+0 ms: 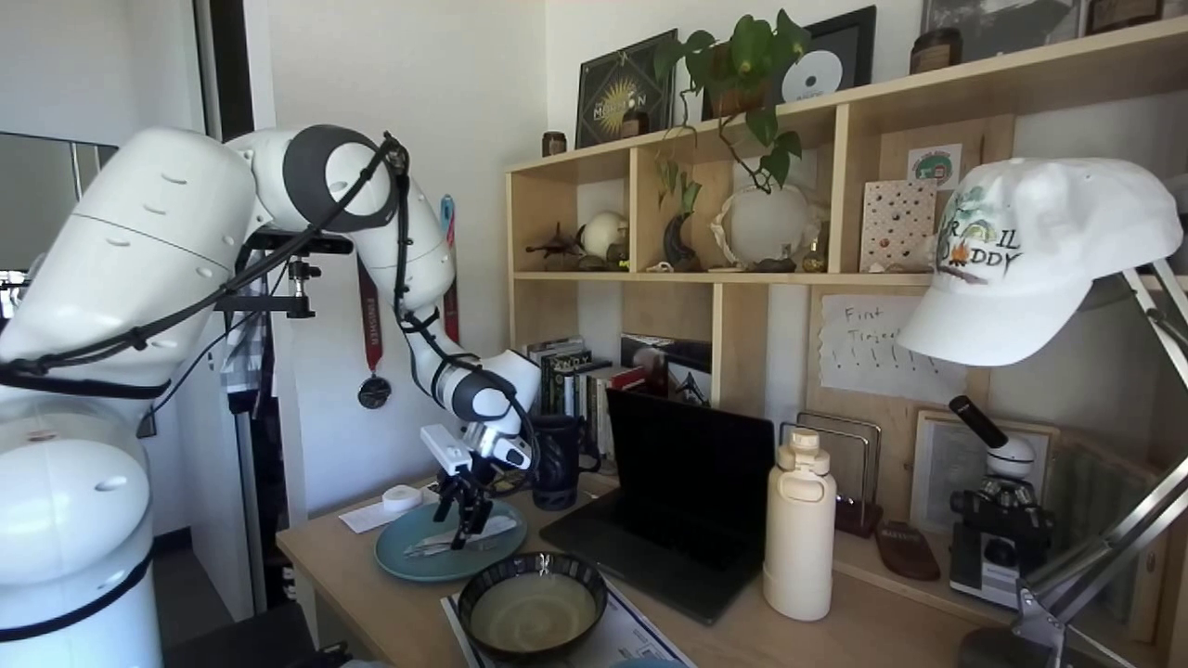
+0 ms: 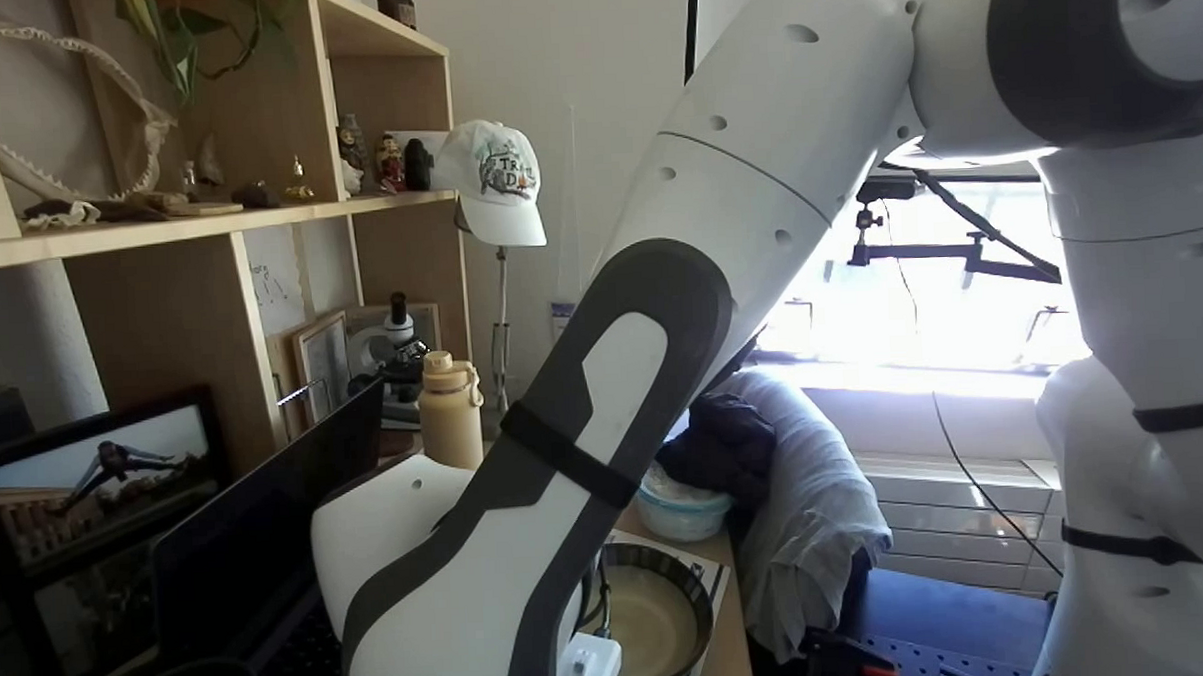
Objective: Pick up the folk from the light blue plate and put it in the black bowl.
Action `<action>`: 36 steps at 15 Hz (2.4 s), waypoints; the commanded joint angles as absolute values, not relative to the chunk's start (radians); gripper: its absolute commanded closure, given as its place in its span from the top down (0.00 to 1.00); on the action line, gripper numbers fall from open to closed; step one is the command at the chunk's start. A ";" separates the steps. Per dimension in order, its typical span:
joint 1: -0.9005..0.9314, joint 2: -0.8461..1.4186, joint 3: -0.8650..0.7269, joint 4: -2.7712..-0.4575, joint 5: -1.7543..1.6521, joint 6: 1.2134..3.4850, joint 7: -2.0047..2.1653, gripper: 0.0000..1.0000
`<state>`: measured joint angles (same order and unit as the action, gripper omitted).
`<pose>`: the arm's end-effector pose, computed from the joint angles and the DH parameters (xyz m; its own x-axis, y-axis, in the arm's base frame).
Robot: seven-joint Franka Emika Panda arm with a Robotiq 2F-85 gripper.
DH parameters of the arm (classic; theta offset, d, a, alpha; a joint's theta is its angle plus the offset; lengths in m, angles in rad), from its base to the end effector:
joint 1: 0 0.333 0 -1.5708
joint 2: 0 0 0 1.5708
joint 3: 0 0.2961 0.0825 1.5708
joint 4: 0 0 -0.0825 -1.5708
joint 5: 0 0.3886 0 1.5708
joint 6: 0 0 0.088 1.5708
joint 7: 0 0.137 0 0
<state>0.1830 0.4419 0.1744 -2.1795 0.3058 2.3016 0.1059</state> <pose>0.4704 0.1978 0.1170 0.9322 0.0393 -0.3599 -0.0298 -0.9824 -0.1845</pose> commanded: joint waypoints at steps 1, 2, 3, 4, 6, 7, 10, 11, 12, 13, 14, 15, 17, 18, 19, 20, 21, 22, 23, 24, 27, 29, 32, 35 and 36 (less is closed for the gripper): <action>0.195 0.393 0.162 -2.196 0.270 2.246 0.183 0.58; 0.195 0.388 0.161 -2.197 0.266 2.240 0.191 0.49; 0.194 0.384 0.160 -2.197 0.261 2.232 0.201 0.42; 0.194 0.382 0.159 -2.196 0.257 2.224 0.209 0.34; 0.194 0.382 0.158 -2.192 0.255 2.209 0.210 0.18; 0.197 0.385 0.154 -2.189 0.248 2.206 0.214 0.11; 0.198 0.411 0.152 -2.184 0.226 2.228 0.194 0.00; 0.198 0.416 0.152 -2.183 0.219 2.229 0.192 0.30; 0.199 0.418 0.151 -2.183 0.209 2.226 0.193 0.27; 0.198 0.417 0.151 -2.183 0.206 2.225 0.194 0.29; 0.198 0.416 0.150 -2.185 0.199 2.225 0.193 0.10; 0.197 0.415 0.151 -2.186 0.196 2.229 0.192 0.38; 0.197 0.414 0.151 -2.183 0.189 2.227 0.192 0.44; 0.198 0.416 0.151 -2.181 0.186 2.227 0.192 0.52; 0.198 0.417 0.151 -2.179 0.184 2.226 0.192 0.59; 0.198 0.418 0.152 -2.177 0.183 2.225 0.192 0.67; 0.198 0.420 0.152 -2.176 0.182 2.224 0.192 0.74; 0.199 0.422 0.151 -2.175 0.181 2.223 0.193 0.33; 0.200 0.423 0.151 -2.175 0.181 2.224 0.194 0.37; 0.200 0.426 0.151 -2.175 0.181 2.228 0.193 0.37; 0.203 0.439 0.152 -2.169 0.180 2.245 0.188 0.13; 0.205 0.452 0.152 -2.163 0.178 2.251 0.184 0.03; 0.205 0.459 0.152 -2.155 0.175 2.250 0.182 0.05; 0.205 0.456 0.151 -2.154 0.175 2.245 0.182 0.05; 0.203 0.451 0.151 -2.154 0.176 2.241 0.181 0.05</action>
